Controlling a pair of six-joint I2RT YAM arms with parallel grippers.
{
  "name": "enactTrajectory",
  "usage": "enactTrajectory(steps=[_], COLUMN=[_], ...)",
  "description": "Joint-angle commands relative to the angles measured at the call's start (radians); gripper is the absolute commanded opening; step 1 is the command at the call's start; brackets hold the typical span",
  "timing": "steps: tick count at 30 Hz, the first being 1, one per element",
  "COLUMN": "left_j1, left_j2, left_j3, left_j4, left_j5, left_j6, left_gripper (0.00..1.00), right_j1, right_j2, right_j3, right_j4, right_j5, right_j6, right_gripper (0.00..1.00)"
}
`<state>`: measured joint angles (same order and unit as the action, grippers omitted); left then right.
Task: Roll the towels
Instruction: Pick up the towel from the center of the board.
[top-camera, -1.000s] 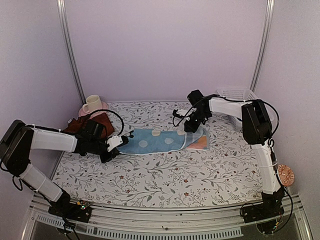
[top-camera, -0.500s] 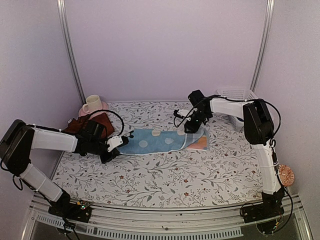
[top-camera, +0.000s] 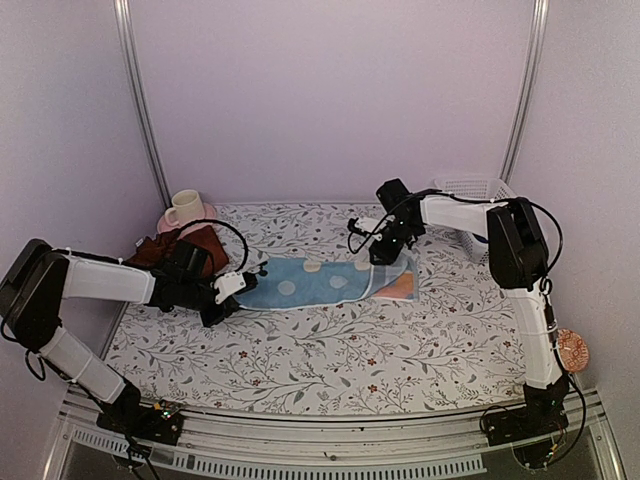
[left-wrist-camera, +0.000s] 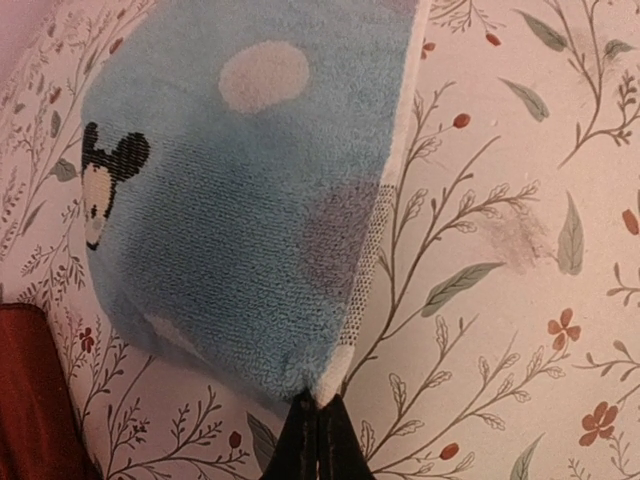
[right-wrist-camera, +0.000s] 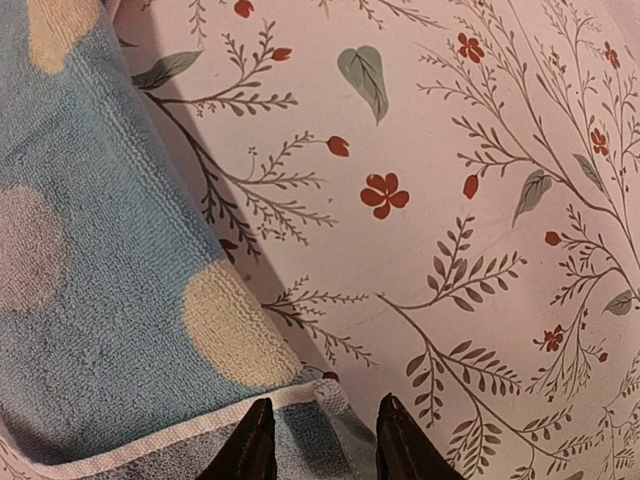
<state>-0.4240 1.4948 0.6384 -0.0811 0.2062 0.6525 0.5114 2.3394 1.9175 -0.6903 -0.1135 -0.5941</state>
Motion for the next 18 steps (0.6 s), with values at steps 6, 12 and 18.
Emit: enactTrajectory(steps=[6,12,18], left_j1=[0.011,0.011,0.011], left_j2=[0.02,0.019,0.027], left_j3=[0.004,0.006,0.008], left_j4=[-0.003,-0.006,-0.007], left_j5=[0.022,0.026,0.028], left_j6=[-0.01,-0.011,-0.012], left_gripper=[0.0,0.0,0.0], right_j1=[0.004,0.005,0.004], right_j2=[0.046,0.05,0.056], right_j3=[0.028,0.028,0.038], right_j4=[-0.032,-0.04,-0.039], right_j5=[-0.051,-0.042,-0.04], right_j6=[-0.012,-0.011,-0.007], right_gripper=[0.33,0.29,0.15])
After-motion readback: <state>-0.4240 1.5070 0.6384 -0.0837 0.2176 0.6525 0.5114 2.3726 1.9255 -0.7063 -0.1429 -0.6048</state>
